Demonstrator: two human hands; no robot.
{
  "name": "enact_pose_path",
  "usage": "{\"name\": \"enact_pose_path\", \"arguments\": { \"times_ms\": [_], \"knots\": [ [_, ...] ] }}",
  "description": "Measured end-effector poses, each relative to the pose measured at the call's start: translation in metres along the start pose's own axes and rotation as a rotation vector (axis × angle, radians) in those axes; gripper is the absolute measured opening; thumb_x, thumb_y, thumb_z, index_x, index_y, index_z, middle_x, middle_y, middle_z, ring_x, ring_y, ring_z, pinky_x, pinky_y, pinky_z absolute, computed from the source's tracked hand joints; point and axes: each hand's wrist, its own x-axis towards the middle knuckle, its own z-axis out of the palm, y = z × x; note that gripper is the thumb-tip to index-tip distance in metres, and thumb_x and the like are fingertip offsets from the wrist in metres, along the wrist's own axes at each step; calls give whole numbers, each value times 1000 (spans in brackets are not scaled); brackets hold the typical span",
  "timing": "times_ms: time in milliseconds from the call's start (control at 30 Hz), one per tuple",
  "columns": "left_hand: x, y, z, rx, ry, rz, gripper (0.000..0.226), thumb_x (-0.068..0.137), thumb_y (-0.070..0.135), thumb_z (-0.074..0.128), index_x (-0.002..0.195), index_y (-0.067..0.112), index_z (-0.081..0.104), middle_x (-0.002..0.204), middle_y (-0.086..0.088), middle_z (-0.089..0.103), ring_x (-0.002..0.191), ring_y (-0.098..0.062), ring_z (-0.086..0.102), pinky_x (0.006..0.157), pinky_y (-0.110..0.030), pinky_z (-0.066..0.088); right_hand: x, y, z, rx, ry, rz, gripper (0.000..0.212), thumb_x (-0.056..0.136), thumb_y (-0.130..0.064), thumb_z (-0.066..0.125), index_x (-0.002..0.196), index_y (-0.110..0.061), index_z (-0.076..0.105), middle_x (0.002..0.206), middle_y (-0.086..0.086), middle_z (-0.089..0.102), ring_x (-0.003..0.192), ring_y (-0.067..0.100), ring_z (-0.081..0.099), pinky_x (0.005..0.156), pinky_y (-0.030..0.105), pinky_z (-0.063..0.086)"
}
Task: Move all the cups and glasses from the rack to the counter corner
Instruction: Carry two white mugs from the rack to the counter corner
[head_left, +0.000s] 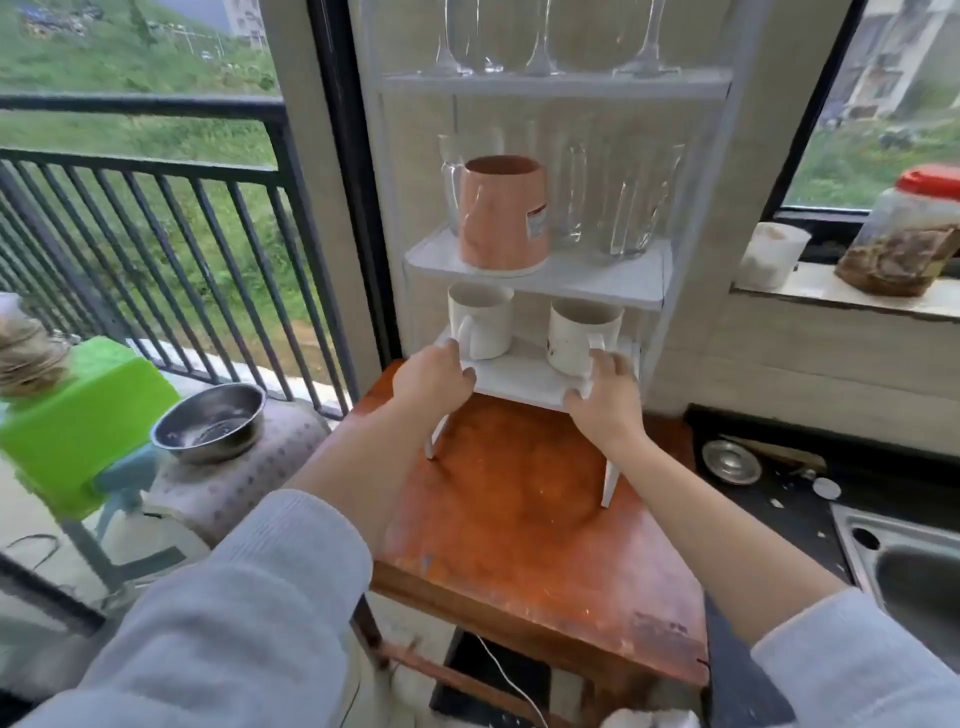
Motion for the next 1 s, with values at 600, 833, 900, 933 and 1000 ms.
{"name": "enact_pose_path", "arguments": {
  "times_ms": [600,833,900,933,1000],
  "knots": [
    [57,-4,28,-1260,-87,-411,30,81,6,50,55,15,40,58,-2,34,56,-14,31,54,-24,27,60,-14,29,748,329,560,36,80,-11,51,53,-16,28,57,2,26,54,14,25,54,27,22],
    [41,-36,28,-1224,-105,-192,40,74,-3,47,47,15,25,54,0,21,51,-14,21,51,-26,19,8,-25,30,857,307,605,24,82,-10,57,60,-18,50,58,-2,38,54,12,38,55,25,41],
    [36,-38,28,-1233,-114,-159,41,72,-2,47,44,18,23,52,1,19,50,-14,19,50,-25,17,-12,-24,30,861,357,588,27,81,-7,57,57,-19,51,52,-7,43,51,8,41,52,25,42],
    [34,-38,28,-1234,-114,-149,42,71,-2,47,43,19,23,50,2,20,49,-13,19,50,-25,18,-23,-23,29,851,377,579,30,80,-5,57,53,-19,50,44,-12,45,45,5,42,50,25,41],
    [29,-37,28,-1224,-135,-124,44,74,-4,45,42,19,25,45,3,23,48,-13,20,50,-25,19,-46,-19,26,813,413,574,37,77,-2,55,46,-19,45,29,-16,41,33,1,38,50,26,38]
  ]
}}
